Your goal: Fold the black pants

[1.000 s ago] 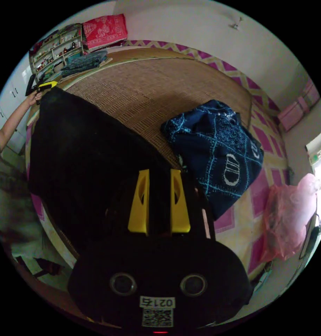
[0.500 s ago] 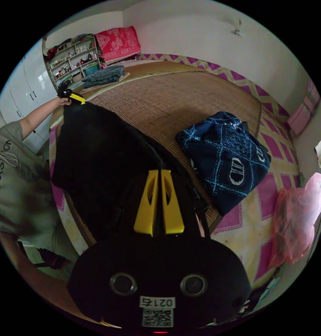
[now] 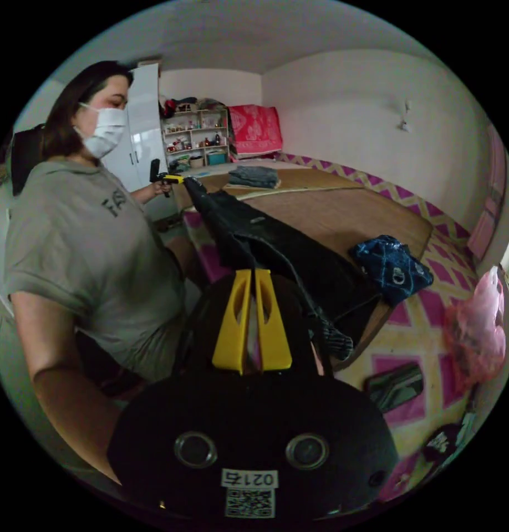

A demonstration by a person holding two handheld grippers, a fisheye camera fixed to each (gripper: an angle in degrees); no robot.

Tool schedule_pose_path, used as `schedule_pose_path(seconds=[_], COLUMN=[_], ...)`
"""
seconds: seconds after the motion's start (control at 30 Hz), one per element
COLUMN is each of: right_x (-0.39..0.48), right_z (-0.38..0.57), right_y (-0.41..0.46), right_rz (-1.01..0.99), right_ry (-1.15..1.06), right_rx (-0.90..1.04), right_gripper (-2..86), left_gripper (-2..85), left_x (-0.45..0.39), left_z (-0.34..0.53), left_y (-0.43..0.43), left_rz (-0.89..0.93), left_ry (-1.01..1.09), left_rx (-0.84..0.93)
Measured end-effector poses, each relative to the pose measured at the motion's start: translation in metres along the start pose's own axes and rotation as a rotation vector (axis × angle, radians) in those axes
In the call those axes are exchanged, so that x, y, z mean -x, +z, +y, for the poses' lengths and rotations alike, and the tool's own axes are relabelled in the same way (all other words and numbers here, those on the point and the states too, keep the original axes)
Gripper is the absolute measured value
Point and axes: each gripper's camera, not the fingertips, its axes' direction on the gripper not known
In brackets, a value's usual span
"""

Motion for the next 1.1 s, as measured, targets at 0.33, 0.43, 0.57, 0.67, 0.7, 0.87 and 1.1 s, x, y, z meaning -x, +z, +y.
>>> schedule_pose_path(seconds=[0.33,0.43,0.57,0.67,0.7,0.87,1.1], right_x=[0.022,0.019,0.021,0.02,0.021,0.051,0.12], right_z=[0.109,0.11,0.099,0.088,0.085,0.0,-0.172], right_y=[0.094,0.112,0.129,0.133,0.131,0.084,0.252], right_rz=[-0.052,-0.012,0.044,-0.014,-0.039,-0.075,-0.186], right_ry=[0.307,0.346,0.355,0.36,0.342,0.114,-0.248], right_rx=[0.175,0.184,0.211,0.316,0.354,0.248,0.183], right_gripper=[-0.7,-0.4,0.4,2.3,3.0,5.4,13.7], left_gripper=[-0.8,-0.9,-0.8,-0.8,-0.8,-0.4,6.4], left_x=[-0.02,-0.015,-0.01,-0.01,-0.01,-0.014,-0.009], left_z=[0.126,0.141,0.152,0.159,0.16,0.179,0.177], left_y=[0.051,0.062,0.072,0.07,0.069,0.044,0.033], left_rz=[0.046,0.025,0.006,0.036,0.051,0.124,-0.16], left_ry=[-0.327,-0.364,-0.4,-0.413,-0.413,-0.454,-0.465], left_rx=[0.106,0.126,0.131,0.148,0.153,0.185,0.162])
